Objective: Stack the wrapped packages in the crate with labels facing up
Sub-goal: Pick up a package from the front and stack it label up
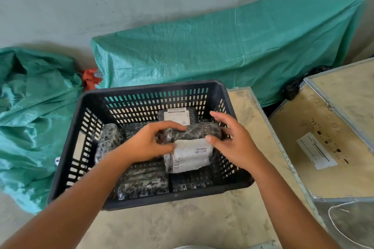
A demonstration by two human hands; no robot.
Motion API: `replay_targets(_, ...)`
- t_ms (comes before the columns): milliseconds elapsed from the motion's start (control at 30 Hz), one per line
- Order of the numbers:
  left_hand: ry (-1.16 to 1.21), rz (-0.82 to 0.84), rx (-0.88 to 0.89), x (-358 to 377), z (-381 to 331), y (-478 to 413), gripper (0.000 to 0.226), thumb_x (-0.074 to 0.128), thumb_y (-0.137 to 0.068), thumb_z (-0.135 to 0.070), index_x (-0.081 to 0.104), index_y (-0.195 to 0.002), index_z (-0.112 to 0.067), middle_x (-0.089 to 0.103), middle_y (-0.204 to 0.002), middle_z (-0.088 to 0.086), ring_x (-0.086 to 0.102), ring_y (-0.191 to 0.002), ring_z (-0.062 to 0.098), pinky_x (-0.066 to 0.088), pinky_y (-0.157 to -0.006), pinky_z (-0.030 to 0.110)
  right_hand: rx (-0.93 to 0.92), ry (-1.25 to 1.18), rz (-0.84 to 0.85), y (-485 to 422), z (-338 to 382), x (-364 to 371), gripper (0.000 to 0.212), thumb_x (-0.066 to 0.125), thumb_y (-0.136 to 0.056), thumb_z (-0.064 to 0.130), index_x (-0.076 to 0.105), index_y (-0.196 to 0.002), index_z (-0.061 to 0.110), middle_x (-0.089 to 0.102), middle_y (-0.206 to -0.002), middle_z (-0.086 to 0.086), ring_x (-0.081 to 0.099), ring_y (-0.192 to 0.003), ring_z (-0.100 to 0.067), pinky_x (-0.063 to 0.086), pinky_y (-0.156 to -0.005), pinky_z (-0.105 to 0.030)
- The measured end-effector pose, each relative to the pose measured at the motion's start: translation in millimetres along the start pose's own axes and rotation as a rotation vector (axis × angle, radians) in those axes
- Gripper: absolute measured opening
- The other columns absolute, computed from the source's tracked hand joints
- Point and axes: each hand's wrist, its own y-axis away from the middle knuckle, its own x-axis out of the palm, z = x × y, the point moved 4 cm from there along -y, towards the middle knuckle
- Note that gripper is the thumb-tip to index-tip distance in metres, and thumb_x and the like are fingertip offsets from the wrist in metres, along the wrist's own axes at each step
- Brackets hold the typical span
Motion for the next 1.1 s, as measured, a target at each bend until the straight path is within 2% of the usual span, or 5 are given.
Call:
replay_targets(100,0.079,-0.032,0.025,-33.9,-29.9,1.0,0.045,0.075,-0.086,-0.016,0.069,-0.127,-0.035,0.070,-0.100,-0.024,0.061,-0.063,-0.007,0.048,-0.058,0.008,-0.161,-0.119,-0.027,2.8,19.5,-6.9,0.046,0.081,-0.083,0.041,0.065,-0.126,0.049,0.044,-0.154,0.023,0.045,-0.140,-0.001,0.050,-0.104,-0.040)
replay_targets(267,0.322,-0.074,0.012,-74.0,-50.5,-2.5,0.043,0.076,-0.080,-0.026,0.073,-0.122,-0.034,0.070,-0.127,-0.005,0.068,-0.111,0.034,0.061,-0.085,0.049,-0.280,-0.203,0.034,-2.0,46.7,-2.5,0.037,0.085,-0.074,0.050,0.078,-0.109,0.042,0.060,-0.137,0.017,0.056,-0.132,-0.006,0.053,-0.105,-0.035)
replay_targets(500,0.372,-0.232,0.063,-81.8,-65.1,-6.9,0.042,0.067,-0.095,-0.011,0.069,-0.129,-0.036,0.070,-0.129,0.001,0.066,-0.118,0.024,0.055,-0.098,0.041,-0.287,-0.258,0.027,-24.8,67.0,-9.9,0.049,0.087,-0.076,0.044,0.074,-0.122,0.041,0.070,-0.130,0.015,0.063,-0.125,-0.007,0.052,-0.105,-0.032)
replay_targets(700,0.020,-0.128,-0.015,-51.0,-49.8,2.8,0.098,0.074,-0.084,-0.054,0.003,-0.151,-0.065,0.027,-0.163,-0.020,0.038,-0.143,0.009,0.039,-0.115,0.049,-0.153,-0.453,0.001,-45.2,52.4,-11.3,0.053,0.088,-0.072,0.030,0.074,-0.122,0.039,0.072,-0.128,0.014,0.066,-0.121,-0.007,0.057,-0.096,-0.030)
replay_targets(1100,0.067,-0.044,-0.248,-21.7,21.5,-31.9,0.116,0.083,-0.083,-0.028,-0.004,-0.160,-0.042,0.029,-0.147,-0.021,0.042,-0.128,0.004,0.040,-0.088,0.000,0.073,-0.294,0.069,-101.5,5.9,24.7,0.042,0.085,-0.084,0.021,0.072,-0.117,0.043,0.060,-0.140,0.008,0.056,-0.130,-0.013,0.056,-0.101,-0.036)
